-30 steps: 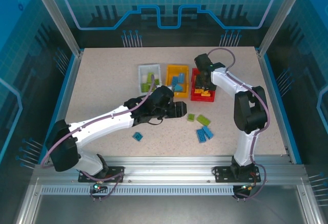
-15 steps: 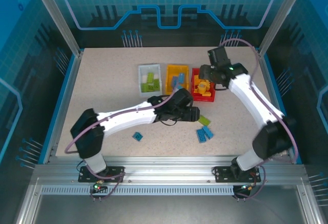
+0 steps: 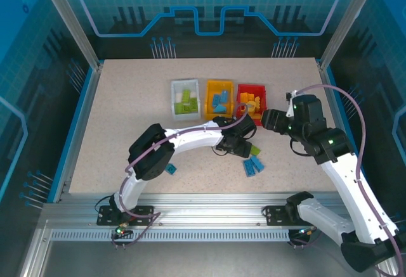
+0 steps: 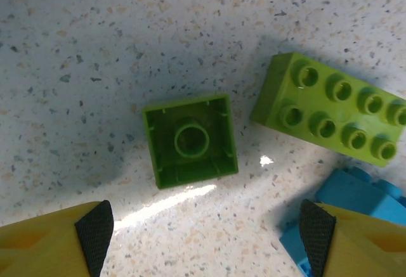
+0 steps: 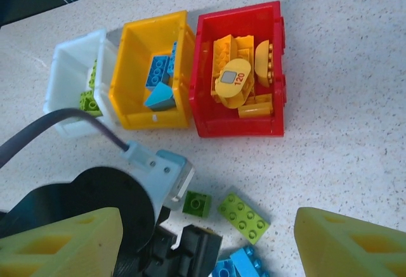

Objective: Sort the legos into containers by color

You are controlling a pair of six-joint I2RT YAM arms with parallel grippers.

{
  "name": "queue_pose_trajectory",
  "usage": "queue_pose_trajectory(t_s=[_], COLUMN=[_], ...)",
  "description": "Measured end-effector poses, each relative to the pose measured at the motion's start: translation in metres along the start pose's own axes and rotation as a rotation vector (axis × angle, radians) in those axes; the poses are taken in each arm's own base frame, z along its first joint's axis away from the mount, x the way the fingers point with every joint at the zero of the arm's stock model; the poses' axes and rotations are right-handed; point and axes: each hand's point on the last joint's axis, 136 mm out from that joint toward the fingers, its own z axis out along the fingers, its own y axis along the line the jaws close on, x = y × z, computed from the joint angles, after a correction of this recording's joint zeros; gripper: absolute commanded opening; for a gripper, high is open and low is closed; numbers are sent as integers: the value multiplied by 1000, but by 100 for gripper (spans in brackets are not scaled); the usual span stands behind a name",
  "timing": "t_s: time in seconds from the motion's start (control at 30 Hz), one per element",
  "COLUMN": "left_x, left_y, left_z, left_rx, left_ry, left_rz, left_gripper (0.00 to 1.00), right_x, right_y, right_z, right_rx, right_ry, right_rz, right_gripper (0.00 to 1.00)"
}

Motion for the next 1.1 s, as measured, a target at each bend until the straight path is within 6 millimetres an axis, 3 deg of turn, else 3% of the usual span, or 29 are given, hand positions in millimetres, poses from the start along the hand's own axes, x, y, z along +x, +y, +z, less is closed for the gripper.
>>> queue_pose_trajectory(t_s=[0.27, 0.47, 0.67, 0.73, 0.83, 0.97, 1.03, 1.1], left_x=[-7, -17, -24, -20, -21, -61, -82, -96], left_y=[4, 12, 16, 25, 43, 89, 120, 155], left_z=[20, 24, 21, 10, -24, -86, -107, -116], left_rx=[-35, -44, -54, -68, -59, -28, -31, -56], left_ry=[16, 2, -38, -49, -81, -205, -259, -288], left_rz=[39, 44, 40, 34, -3, -136, -212, -283], left_gripper=[55, 36, 34, 34, 34, 34, 34, 34], right_x=[14, 16, 17, 19, 22, 31, 38, 46], right_y=[0, 2, 3, 4, 11, 47, 70, 87], right_z=[2, 2, 2, 2, 2, 1, 1, 3], right_rx=[-21, -34, -41, -54, -83, -195, -258, -296], right_ry=[44, 52, 56, 59, 62, 63, 71, 83], right_rz=[34, 42, 42, 40, 18, -99, -166, -215], right_gripper=[72, 71, 71, 70, 70, 71, 71, 71])
